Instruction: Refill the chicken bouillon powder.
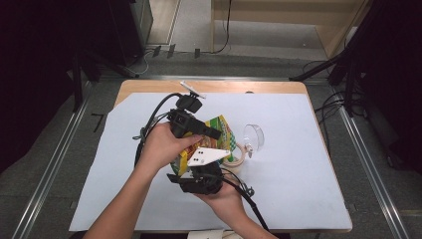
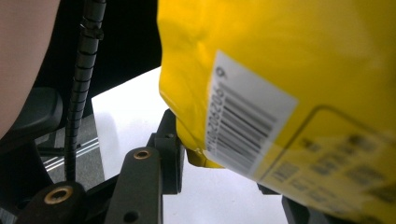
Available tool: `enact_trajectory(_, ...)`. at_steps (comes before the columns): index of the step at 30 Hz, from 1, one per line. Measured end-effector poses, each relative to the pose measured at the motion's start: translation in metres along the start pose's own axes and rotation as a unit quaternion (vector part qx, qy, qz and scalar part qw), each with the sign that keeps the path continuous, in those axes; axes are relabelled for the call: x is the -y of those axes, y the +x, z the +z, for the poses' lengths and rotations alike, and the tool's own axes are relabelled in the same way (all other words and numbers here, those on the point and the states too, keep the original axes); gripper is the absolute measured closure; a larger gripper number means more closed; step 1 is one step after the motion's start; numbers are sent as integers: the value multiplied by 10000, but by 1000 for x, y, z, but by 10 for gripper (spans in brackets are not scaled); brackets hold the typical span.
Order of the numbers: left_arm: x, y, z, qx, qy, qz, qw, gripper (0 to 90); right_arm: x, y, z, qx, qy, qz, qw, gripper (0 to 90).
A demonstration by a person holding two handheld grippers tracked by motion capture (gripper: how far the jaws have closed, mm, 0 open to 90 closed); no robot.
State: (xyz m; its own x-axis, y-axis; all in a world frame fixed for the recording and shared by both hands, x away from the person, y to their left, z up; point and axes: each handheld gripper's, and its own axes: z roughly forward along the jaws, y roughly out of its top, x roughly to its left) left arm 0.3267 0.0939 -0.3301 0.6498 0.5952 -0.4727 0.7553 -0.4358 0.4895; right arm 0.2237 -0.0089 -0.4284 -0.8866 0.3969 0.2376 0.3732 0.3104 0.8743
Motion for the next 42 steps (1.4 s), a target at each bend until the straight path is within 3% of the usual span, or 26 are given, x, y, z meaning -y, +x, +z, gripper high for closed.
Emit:
enact_trajectory(26,1,-10,1,-1,39,116,9999,714,4,-2,2,64,-12,-27,10000,640)
enact_trajectory(42,-3,-5,3,13,54,117,9999,724,1,-4,2,-8,0,128,9999,644)
